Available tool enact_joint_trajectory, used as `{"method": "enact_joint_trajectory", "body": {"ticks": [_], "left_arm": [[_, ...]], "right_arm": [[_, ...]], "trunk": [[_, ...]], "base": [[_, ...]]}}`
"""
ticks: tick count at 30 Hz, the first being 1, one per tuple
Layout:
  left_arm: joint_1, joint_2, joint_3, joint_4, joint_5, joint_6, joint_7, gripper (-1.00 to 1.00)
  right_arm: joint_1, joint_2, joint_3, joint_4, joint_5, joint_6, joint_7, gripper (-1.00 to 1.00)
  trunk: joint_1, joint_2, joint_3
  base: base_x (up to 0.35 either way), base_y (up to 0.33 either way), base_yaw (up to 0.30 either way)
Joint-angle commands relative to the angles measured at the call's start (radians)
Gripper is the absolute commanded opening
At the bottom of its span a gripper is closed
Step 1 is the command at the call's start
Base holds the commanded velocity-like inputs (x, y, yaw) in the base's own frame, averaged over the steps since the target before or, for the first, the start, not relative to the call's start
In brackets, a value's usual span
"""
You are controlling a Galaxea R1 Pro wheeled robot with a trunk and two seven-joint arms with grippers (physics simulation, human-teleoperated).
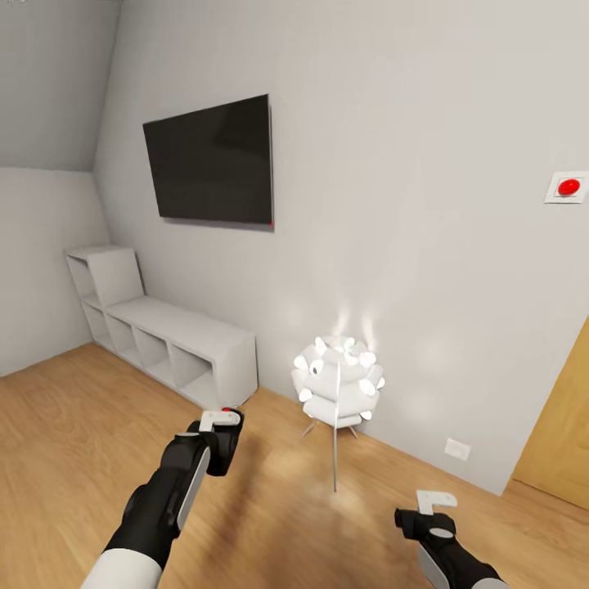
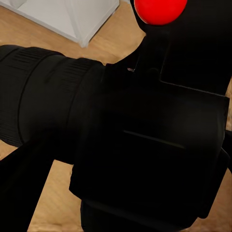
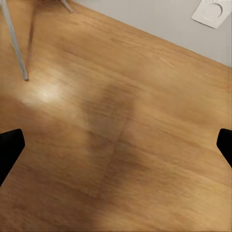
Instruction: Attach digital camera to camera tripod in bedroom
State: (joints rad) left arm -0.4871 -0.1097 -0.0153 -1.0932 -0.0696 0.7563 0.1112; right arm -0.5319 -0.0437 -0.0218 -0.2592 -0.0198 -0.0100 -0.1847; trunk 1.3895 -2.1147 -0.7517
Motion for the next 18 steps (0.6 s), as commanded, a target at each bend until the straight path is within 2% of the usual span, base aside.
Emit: {"method": "enact_joint_trajectory", "body": {"ticks": [1, 7, 12, 18], "left_arm": [[-0.001, 0.000, -0.002, 0.014, -0.009, 0.004, 0.000, -1.00], [-0.001, 0.001, -0.004, 0.094, 0.001, -0.012, 0.000, -1.00], [-0.001, 0.001, -0.004, 0.125, 0.035, -0.062, 0.001, -1.00], [-0.001, 0.003, -0.006, 0.136, 0.074, -0.084, 0.002, -1.00]], "right_arm": [[0.000, 0.000, -0.002, 0.000, -0.003, -0.001, -0.001, 1.00], [0.000, -0.002, -0.003, 0.002, -0.004, -0.001, -0.001, 1.00], [0.000, -0.003, -0.003, 0.003, -0.005, -0.001, -0.001, 1.00], [0.000, -0.004, -0.003, 0.002, -0.004, 0.000, 0.000, 1.00]], "trunk": [[-0.004, 0.007, 0.002], [-0.027, 0.049, 0.021], [-0.046, 0.084, 0.037], [-0.069, 0.126, 0.056]], "base": [[0.000, 0.000, 0.000], [0.000, 0.000, 0.000], [0.000, 0.000, 0.000], [0.000, 0.000, 0.000]]}}
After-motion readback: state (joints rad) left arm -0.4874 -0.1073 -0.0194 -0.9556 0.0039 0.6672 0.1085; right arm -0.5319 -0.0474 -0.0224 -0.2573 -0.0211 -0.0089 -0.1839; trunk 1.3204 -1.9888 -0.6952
